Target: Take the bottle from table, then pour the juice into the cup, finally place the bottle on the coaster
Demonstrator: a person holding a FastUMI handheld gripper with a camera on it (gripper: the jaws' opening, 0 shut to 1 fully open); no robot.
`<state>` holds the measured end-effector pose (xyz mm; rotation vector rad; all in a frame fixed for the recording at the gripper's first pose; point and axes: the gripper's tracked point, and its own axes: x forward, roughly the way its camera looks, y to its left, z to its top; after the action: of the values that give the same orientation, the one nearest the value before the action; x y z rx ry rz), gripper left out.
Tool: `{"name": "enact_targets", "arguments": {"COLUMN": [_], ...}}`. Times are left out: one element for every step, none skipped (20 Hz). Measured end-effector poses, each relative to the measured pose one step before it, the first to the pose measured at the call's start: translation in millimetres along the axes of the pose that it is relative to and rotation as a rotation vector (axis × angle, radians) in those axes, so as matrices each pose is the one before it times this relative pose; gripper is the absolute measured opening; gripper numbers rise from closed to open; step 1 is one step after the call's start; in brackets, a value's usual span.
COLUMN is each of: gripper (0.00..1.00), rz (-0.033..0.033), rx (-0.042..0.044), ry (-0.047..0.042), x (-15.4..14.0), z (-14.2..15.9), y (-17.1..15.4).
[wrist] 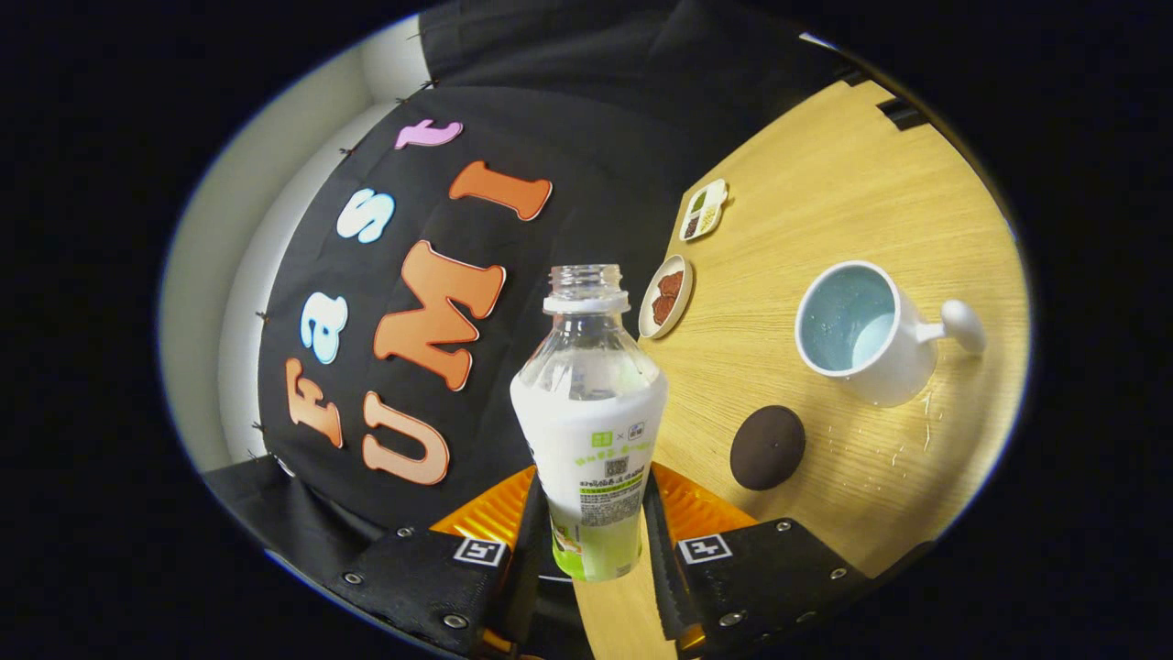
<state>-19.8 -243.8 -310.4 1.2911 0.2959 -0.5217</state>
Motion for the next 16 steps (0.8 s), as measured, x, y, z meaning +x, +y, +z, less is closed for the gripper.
{"name": "enact_targets", "arguments": {"gripper": [0.54, 0.53, 0.54, 0.54, 0.54, 0.54, 0.53, 0.53, 0.53, 0.53, 0.53, 0.53, 0.53, 0.54, 0.53, 0.54], "rz": [-0.00343, -0.00424, 0.00341, 0.00548, 0.00514, 0.00814, 0.00964, 0.00517, 0.00470, 0.00231, -0.00476, -0.00096, 0.00203, 0.00305, 0.00731, 0.00730], "rx": [0.02541, 0.02689, 0.02350, 0.02711, 0.03200, 0.03291, 0.03144, 0.03166, 0.02509, 0.01802, 0.01450, 0.01416, 0.01727, 0.02000, 0.01898, 0.01841], "ry": [-0.00265, 0.00036, -0.00085, 0.00120, -0.00066, -0.00165, -0.00132, 0.00146, 0.00377, 0.00677, 0.00355, 0.00029, 0.00118, 0.00016, -0.00207, -0.00281], "x": [1.39, 1.59, 2.10, -0.02, -1.80, -0.11, 0.18, 0.92, 0.86, 0.06, -3.26, -0.77, 0.33, -1.71, -0.70, -2.45], "z": [1.44, 0.88, 0.33, 0.19, 0.09, 0.68, -0.28, 0.31, -1.56, -2.02, -1.79, -0.16, 0.40, 0.61, 0.43, 0.53], "y": [-1.85, -2.61, -3.08, -0.63, 2.20, 1.98, 2.28, 1.24, 1.30, -0.08, -1.57, -0.70, 0.53, 1.29, 2.35, 2.30]}}
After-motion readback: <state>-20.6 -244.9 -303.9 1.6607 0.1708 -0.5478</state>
